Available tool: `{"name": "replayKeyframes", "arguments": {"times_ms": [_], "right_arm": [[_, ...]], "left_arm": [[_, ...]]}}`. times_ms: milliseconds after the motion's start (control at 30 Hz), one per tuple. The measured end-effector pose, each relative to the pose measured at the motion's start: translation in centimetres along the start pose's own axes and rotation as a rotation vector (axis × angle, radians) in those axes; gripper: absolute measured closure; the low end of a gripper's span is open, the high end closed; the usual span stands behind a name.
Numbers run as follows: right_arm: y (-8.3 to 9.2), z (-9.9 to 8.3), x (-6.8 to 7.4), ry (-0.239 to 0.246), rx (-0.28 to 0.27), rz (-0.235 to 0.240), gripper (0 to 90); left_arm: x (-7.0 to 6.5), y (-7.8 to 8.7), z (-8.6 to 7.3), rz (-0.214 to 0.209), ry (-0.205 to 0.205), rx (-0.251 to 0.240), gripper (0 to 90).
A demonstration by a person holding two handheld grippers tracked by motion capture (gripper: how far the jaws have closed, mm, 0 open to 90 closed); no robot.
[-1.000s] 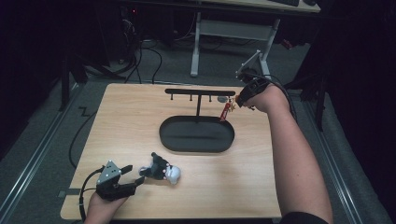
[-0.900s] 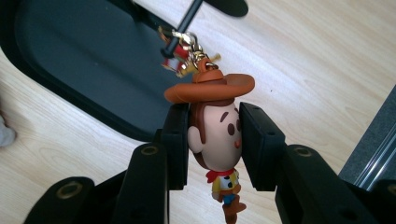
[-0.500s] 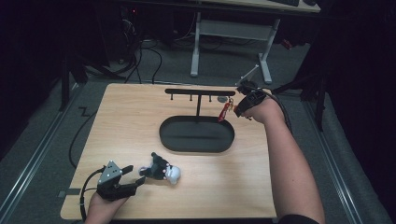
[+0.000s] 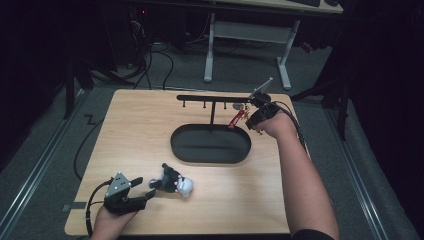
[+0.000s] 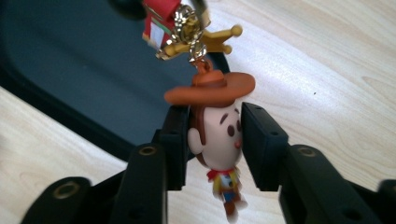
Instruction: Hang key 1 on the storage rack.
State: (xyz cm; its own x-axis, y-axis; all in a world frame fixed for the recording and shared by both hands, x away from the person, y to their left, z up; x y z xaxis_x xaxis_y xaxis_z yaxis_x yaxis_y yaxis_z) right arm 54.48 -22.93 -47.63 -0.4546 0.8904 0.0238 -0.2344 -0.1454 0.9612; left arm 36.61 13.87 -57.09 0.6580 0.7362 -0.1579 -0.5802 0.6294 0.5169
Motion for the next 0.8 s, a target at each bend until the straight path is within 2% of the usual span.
{"name": "replayKeyframes", "arguments": {"times_ms": [33, 67, 100, 200, 300, 367, 400, 467, 567, 633, 700, 733, 800], "right_arm": [[-0.2, -0.1, 0.0, -0.007, -0.002, -0.003, 55.5], [-0.2, -0.1, 0.0, -0.007, -0.002, -0.003, 55.5], [-0.2, -0.4, 0.0, -0.006, -0.015, -0.009, 49.6], [-0.1, -1.1, 0.2, -0.003, -0.027, -0.031, 44.8], [0.5, -2.3, 0.9, 0.027, -0.055, -0.046, 40.7], [1.1, -3.2, 1.4, 0.042, -0.106, -0.048, 39.3], [1.6, -4.0, 1.6, 0.052, -0.154, -0.060, 38.0], [2.0, -4.9, 2.0, 0.053, -0.203, -0.064, 37.8], [2.4, -7.1, 3.0, 0.063, -0.306, -0.066, 37.8], [2.2, -8.9, 3.7, 0.084, -0.359, -0.083, 37.6], [1.5, -11.9, 4.7, 0.090, -0.429, -0.083, 37.1], [1.5, -11.9, 4.7, 0.090, -0.429, -0.083, 37.1], [0.8, -13.8, 4.9, 0.085, -0.478, -0.086, 37.3]], "left_arm": [[0.0, 0.0, 0.0, -0.003, 0.000, 0.003, 31.8], [0.0, 0.0, 0.0, -0.003, 0.001, 0.000, 31.8], [-0.1, 0.0, 0.0, -0.006, 0.002, 0.002, 31.9], [-0.1, 0.0, 0.1, -0.012, 0.005, -0.001, 31.9], [-0.2, -0.1, 0.3, -0.015, 0.005, -0.001, 31.9], [-0.3, -0.1, 0.4, -0.018, 0.007, 0.000, 32.1], [-0.3, -0.1, 0.3, -0.018, 0.004, 0.003, 32.3], [-0.4, -0.2, 0.4, -0.018, 0.006, -0.001, 32.4], [-0.6, -0.3, 0.5, -0.026, 0.002, 0.002, 32.8], [-0.7, -0.4, 0.5, -0.030, -0.001, 0.003, 33.0], [-0.8, -0.5, 0.5, -0.030, 0.002, 0.001, 33.4], [-0.8, -0.6, 0.5, -0.029, 0.002, 0.000, 33.4], [-0.7, -0.7, 0.6, -0.017, -0.004, 0.001, 33.6]]}}
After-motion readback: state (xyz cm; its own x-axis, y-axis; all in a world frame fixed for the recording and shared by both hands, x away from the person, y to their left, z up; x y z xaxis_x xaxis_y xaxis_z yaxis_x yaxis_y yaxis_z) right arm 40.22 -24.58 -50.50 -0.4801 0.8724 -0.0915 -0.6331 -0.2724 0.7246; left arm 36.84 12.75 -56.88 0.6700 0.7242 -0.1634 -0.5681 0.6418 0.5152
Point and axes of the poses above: each handheld gripper's, and its own axes: y roughly backward along the jaws, z roughly out of its top, x roughly to its left, the point moved 10 cm from there along -y, roughly forward along the jaws, and after that the axes turned 2 degrees about y, right-handed, at the moved point
